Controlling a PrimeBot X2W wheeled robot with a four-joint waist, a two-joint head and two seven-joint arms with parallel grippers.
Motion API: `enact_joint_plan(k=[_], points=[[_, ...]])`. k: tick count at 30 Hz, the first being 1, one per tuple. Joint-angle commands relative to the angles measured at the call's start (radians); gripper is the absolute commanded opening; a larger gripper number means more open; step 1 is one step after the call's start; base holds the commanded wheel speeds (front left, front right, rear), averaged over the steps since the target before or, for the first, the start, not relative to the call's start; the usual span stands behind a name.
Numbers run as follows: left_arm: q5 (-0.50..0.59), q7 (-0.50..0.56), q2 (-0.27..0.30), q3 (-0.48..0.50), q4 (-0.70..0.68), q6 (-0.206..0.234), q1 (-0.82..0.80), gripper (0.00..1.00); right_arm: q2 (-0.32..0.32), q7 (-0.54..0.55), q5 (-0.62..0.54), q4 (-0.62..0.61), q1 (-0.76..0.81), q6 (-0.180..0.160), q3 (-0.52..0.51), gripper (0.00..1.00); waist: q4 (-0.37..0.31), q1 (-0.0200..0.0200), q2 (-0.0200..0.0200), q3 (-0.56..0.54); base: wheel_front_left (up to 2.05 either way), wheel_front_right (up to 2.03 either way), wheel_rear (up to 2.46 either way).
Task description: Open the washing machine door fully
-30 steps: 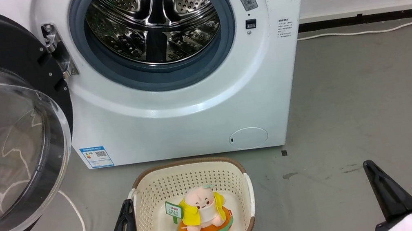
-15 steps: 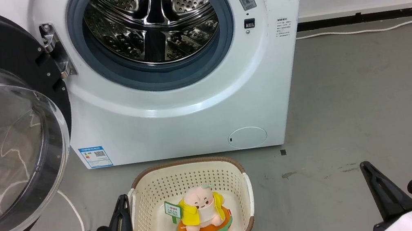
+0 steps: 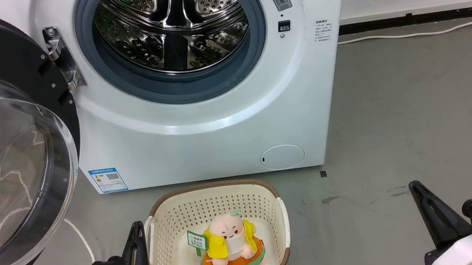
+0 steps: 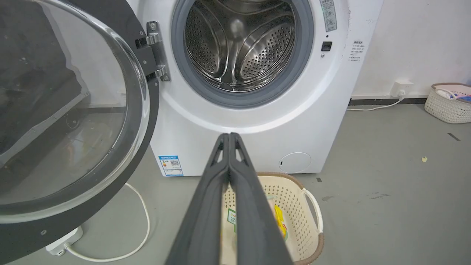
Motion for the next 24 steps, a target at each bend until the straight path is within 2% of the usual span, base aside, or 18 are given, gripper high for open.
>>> enact_joint_plan(k=[1, 24], points=[[0.015, 0.008, -0.009, 0.009, -0.007, -0.009, -0.011, 0.0, 0.004, 0.007, -0.008, -0.007, -0.02, -0.001, 0.004, 0.0, -0.001, 0.0, 0.0, 0.0, 0.0, 0.0, 0.0], [0.07, 0.059, -0.047, 0.072, -0.028, -0.048, -0.018, 0.0, 0.005, 0.05, -0.028, -0.011, -0.044, -0.001, 0.017, 0.0, -0.007, 0.0, 0.0, 0.005, 0.0, 0.0, 0.0]])
